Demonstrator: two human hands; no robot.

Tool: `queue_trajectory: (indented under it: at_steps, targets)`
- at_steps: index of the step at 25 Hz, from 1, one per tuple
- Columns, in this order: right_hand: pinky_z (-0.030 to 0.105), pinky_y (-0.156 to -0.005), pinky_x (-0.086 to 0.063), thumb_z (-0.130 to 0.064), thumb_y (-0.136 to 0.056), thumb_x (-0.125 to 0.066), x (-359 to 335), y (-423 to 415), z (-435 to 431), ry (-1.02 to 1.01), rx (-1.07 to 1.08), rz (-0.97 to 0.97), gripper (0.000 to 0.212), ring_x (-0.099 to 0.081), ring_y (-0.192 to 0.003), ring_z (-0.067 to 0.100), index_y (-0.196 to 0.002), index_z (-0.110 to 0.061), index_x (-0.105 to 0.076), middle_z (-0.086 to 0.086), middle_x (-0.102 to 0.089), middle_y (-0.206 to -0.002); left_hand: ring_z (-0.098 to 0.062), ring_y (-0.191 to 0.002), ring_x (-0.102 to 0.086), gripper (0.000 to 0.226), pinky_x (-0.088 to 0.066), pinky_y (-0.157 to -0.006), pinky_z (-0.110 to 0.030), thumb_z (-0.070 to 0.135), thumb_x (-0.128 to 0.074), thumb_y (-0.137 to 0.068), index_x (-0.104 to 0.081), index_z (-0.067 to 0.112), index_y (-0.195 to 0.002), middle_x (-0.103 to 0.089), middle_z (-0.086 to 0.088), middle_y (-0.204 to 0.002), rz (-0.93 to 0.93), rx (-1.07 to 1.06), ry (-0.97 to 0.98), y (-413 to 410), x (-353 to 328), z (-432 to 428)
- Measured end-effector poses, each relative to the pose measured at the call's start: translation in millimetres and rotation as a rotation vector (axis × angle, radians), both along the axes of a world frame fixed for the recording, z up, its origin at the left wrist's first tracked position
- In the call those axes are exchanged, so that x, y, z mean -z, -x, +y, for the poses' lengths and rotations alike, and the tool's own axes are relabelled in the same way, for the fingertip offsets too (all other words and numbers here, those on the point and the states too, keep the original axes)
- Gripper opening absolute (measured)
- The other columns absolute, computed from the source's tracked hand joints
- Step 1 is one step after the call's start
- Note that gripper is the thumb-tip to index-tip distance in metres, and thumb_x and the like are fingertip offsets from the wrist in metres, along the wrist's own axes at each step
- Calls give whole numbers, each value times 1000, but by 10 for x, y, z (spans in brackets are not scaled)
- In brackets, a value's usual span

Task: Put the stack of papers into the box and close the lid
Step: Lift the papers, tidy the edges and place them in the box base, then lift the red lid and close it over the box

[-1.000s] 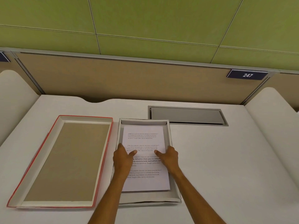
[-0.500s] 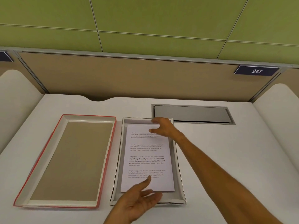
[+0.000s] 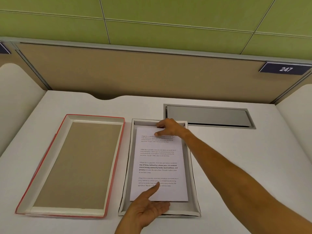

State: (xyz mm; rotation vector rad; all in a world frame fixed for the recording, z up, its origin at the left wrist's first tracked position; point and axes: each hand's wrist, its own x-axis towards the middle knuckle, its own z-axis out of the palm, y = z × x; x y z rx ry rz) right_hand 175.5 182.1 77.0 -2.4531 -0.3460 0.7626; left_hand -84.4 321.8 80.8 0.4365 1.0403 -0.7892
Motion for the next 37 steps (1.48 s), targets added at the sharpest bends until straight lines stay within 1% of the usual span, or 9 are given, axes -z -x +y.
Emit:
queue_trajectory:
  at_steps: [6,18,22,24,26,28,30,34,37]
  targets:
    - [31,-106,-42,-35,-77,-80,76,18,-28,-22,27,-4,64,-59,-121,25,-131,-9,-59,9,-61,-134,-56,-123,-49,32,-35,-111,-63,10,-79,-77,-57,2,-100,-58,-38,-117,9,20,17,-39,104,21]
    - [32,-105,-45,-38,-76,-80,58,43,-8,-33,40,-20,64,-61,-119,25,-129,-9,-60,10,-63,-131,-58,-118,-52,40,-37,-107,-67,3,-78,-75,-58,9,-109,-57,-37,-124,-45,30,1,-17,38,32]
    - [26,-98,-44,-40,-75,-80,-131,37,42,-112,95,-51,66,-61,-119,23,-130,-9,-60,8,-64,-131,-57,-116,-56,46,-42,-104,-63,8,-77,-76,-59,4,-118,-55,-44,-123,-116,89,-8,4,-138,167]
    - [25,-96,-46,-44,-71,-82,-253,111,130,-205,148,-87,69,-62,-117,19,-128,-10,-62,7,-65,-128,-52,-111,-63,49,-52,-96,-57,14,-77,-76,-59,-4,-118,-60,-44,-117,-230,99,-73,-30,-248,332]
    - [27,-98,-50,-43,-69,-84,-343,269,281,-332,256,-94,69,-64,-113,18,-125,-9,-63,7,-67,-125,-41,-103,-70,53,-59,-86,-48,13,-78,-72,-61,-11,-116,-67,-36,-113,-390,37,-267,-125,-346,578]
    - [29,-97,-52,-36,-67,-87,-363,496,484,-466,407,-82,66,-66,-107,19,-121,-6,-65,9,-69,-119,-30,-96,-73,56,-62,-83,-38,8,-78,-72,-58,-9,-121,-70,-25,-115,-543,-37,-666,-275,-410,892]
    - [29,-94,-54,-29,-68,-88,-323,771,726,-571,541,-13,59,-68,-102,20,-117,-3,-66,12,-71,-113,-23,-95,-69,60,-54,-85,-29,7,-82,-73,-53,2,-126,-69,-14,-114,-602,-62,-1101,-453,-467,1265]
    - [21,-86,-54,-21,-66,-89,-147,1310,1304,-602,652,154,53,-69,-97,19,-112,-4,-67,12,-72,-109,-44,-109,-63,59,-50,-92,-47,13,-81,-76,-51,1,-125,-64,-25,-122,-560,120,-1732,-669,-274,2118]
    - [21,-73,-54,-22,-66,-89,0,1600,1671,-533,697,155,47,-70,-92,24,-103,-1,-68,13,-71,-100,-56,-112,-57,62,-48,-93,-64,17,-80,-78,-49,-7,-127,-59,-35,-124,-409,402,-1966,-637,-88,2582]
